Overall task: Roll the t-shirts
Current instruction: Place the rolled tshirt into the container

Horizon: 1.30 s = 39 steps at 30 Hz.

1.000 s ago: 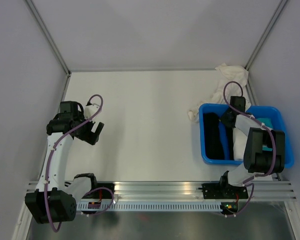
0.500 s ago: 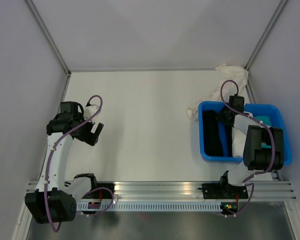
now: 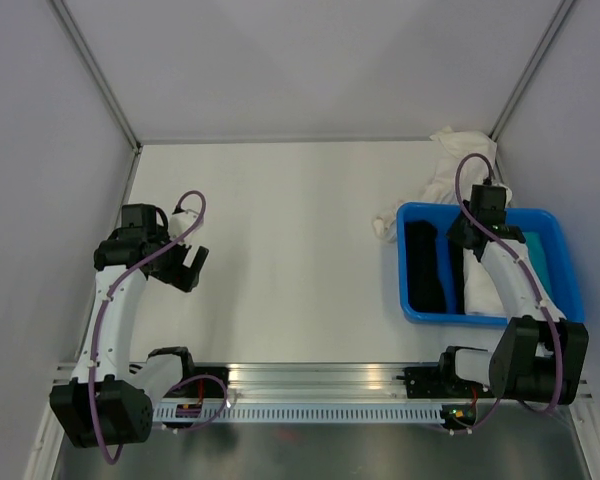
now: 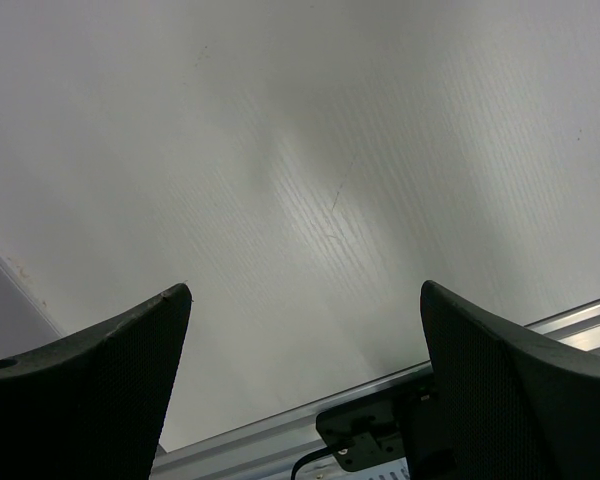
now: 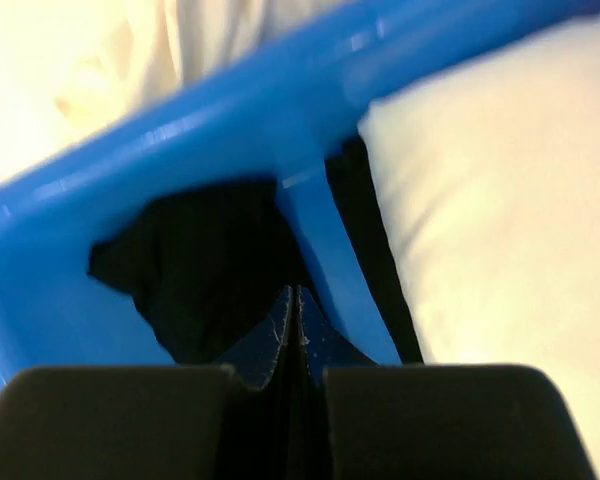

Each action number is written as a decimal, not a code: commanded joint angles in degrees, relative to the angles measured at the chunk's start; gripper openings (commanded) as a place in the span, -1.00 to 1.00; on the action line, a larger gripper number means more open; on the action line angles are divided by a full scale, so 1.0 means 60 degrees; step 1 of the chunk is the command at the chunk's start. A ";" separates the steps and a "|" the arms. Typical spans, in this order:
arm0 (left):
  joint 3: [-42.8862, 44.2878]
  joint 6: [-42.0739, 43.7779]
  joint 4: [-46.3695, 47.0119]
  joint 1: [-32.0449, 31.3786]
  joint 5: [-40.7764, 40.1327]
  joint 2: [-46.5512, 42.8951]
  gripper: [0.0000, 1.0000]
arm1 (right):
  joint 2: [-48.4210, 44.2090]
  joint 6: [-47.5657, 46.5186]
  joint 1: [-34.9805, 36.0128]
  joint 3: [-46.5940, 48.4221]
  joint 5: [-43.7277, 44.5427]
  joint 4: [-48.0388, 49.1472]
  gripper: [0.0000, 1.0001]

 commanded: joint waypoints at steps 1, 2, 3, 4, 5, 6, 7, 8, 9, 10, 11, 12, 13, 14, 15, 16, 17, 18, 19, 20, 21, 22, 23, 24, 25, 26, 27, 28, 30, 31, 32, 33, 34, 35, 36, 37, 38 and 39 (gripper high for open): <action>0.0055 0.0047 0.0389 0.0047 0.0494 -0.0031 1.00 | -0.0530 -0.0081 0.0007 -0.0344 -0.0234 -0.1732 -0.86; 0.0040 0.0062 0.0403 0.0047 0.0524 -0.0016 1.00 | -0.0661 0.0051 -0.0007 -0.0519 -0.0292 -0.1894 -0.85; 0.0025 0.0077 0.0432 0.0061 0.0582 -0.0016 0.99 | -0.0735 0.0153 -0.0008 -0.0665 -0.0380 -0.2069 -0.83; -0.0033 0.0091 0.0462 0.0047 0.0670 -0.0001 1.00 | -0.0852 0.0241 0.0007 -0.0986 -0.0380 -0.2115 -0.82; -0.0062 0.0149 0.0477 0.0047 0.0729 -0.0016 1.00 | -0.0882 0.0416 -0.0007 -0.1105 -0.0380 -0.2188 -0.81; -0.0106 0.0179 0.0535 0.0061 0.0773 -0.0030 1.00 | -0.0882 0.0462 0.0007 -0.1193 -0.0438 -0.2217 -0.81; -0.0165 0.0237 0.0564 0.0047 0.0860 -0.0016 1.00 | -0.0853 0.0506 -0.0007 -0.1368 -0.0410 -0.2218 -0.81; -0.0194 0.0238 0.0608 0.0047 0.0919 -0.0016 1.00 | -0.0809 0.0520 -0.0008 -0.1457 -0.0381 -0.2203 -0.81; -0.0223 0.0339 0.0623 0.0047 0.0978 0.0013 1.00 | -0.0751 0.0579 -0.0008 -0.1545 -0.0380 -0.2159 -0.81; -0.0238 0.0398 0.0623 0.0047 0.1007 0.0057 1.00 | -0.0620 0.0637 0.0007 -0.1633 -0.0424 -0.2130 -0.81; -0.0224 0.0471 0.0638 0.0047 0.0978 0.0116 1.00 | -0.0560 0.0681 -0.0007 -0.1793 -0.0497 -0.2072 -0.81; -0.0209 0.0487 0.0652 0.0047 0.0862 0.0218 0.99 | -0.0487 0.0667 -0.0008 -0.1780 -0.0599 -0.2013 -0.80; -0.0180 0.0530 0.0681 0.0047 0.0818 0.0233 0.99 | -0.0342 0.0696 0.0007 -0.1722 -0.0673 -0.2013 -0.79; -0.0165 0.0545 0.0711 0.0061 0.0774 0.0233 1.00 | -0.0311 0.0711 0.0007 -0.1736 -0.0673 -0.1954 -0.79; -0.0165 0.0545 0.0740 0.0047 0.0744 0.0233 1.00 | -0.0282 0.0755 0.0007 -0.1780 -0.0717 -0.1881 -0.80; -0.0151 0.0545 0.0755 0.0047 0.0773 0.0219 0.99 | -0.0238 0.0828 -0.0007 -0.1911 -0.0862 -0.1823 -0.79; -0.0150 0.0516 0.0755 0.0047 0.0802 0.0219 1.00 | -0.0180 0.0872 -0.0008 -0.1984 -0.0965 -0.1692 -0.80; -0.0150 0.0516 0.0755 0.0047 0.0802 0.0233 1.00 | -0.0135 0.0872 -0.0008 -0.2072 -0.1082 -0.1647 -0.80; -0.0150 0.0502 0.0770 0.0047 0.0788 0.0248 0.99 | -0.0033 0.0872 0.0007 -0.2073 -0.1069 -0.1632 -0.80; -0.0150 0.0487 0.0755 0.0047 0.0788 0.0248 1.00 | 0.0026 0.0858 0.0007 -0.2015 -0.1460 -0.1719 -0.80; -0.0150 0.0501 0.0770 0.0047 0.0759 0.0277 0.99 | 0.0041 0.0858 -0.0007 -0.1971 -0.1609 -0.1720 -0.80; -0.0150 0.0516 0.0755 0.0047 0.0729 0.0277 0.99 | -0.0003 0.0901 -0.0008 -0.1942 -0.1785 -0.1705 -0.80; -0.0150 0.0502 0.0755 0.0061 0.0744 0.0277 1.00 | -0.0047 0.0959 0.0007 -0.1970 -0.1917 -0.1661 -0.80; -0.0150 0.0516 0.0755 0.0047 0.0700 0.0248 0.99 | -0.0120 0.1004 0.0007 -0.2029 -0.2209 -0.1530 -0.79; -0.0150 0.0502 0.0755 0.0047 0.0714 0.0248 0.99 | -0.0149 0.0975 -0.0007 -0.2000 -0.2211 -0.1544 -0.79; -0.0150 0.0516 0.0726 0.0047 0.0715 0.0233 1.00 | -0.0121 0.0902 -0.0037 -0.1913 -0.2081 -0.1602 -0.80; -0.0150 0.0502 0.0740 0.0047 0.0700 0.0233 0.99 | -0.0120 0.0829 -0.0051 -0.1607 -0.1775 -0.1718 -0.80; -0.0150 0.0531 0.0740 0.0047 0.0642 0.0219 0.99 | -0.0149 0.0741 -0.0081 -0.1416 -0.1308 -0.1879 -0.81; -0.0165 0.0618 0.0726 0.0047 0.0525 0.0175 1.00 | -0.0251 0.0755 -0.0168 -0.0934 -0.0369 -0.1678 -0.82; -0.0180 0.0633 0.0726 0.0061 0.0510 0.0131 1.00 | -0.0252 0.0813 -0.0169 -0.0815 -0.0177 -0.1458 -0.84; -0.0194 0.0662 0.0711 0.0047 0.0422 0.0116 1.00 | -0.0180 0.0872 -0.0169 -0.0712 0.0086 -0.1151 -0.86; -0.0180 0.0648 0.0711 0.0047 0.0422 0.0131 1.00 | -0.0063 0.0945 -0.0183 -0.0682 0.0132 -0.0510 -0.87; -0.0165 0.0648 0.0697 0.0047 0.0407 0.0116 0.99 | 0.0112 0.0974 -0.0169 -0.0638 0.0103 -0.0228 -0.89; -0.0122 0.0619 0.0667 0.0047 0.0363 0.0116 0.99 | 0.0535 0.1033 -0.0183 -0.0464 -0.0057 -0.0008 -0.94; -0.0092 0.0575 0.0638 0.0047 0.0334 0.0102 1.00 | 0.0742 0.1091 -0.0169 -0.0375 -0.0145 0.0371 -0.96; -0.0063 0.0575 0.0609 0.0047 0.0290 0.0058 1.00 | 0.0932 0.1150 -0.0169 -0.0301 -0.0219 0.0622 -0.99; -0.0019 0.0575 0.0536 0.0047 0.0275 0.0072 0.99 | 0.1195 0.1325 -0.0183 -0.0301 -0.0292 0.0914 -0.99; -0.0004 0.0575 0.0521 0.0047 0.0261 0.0058 1.00 | 0.1314 0.1413 -0.0169 -0.0315 -0.0249 0.1497 -0.99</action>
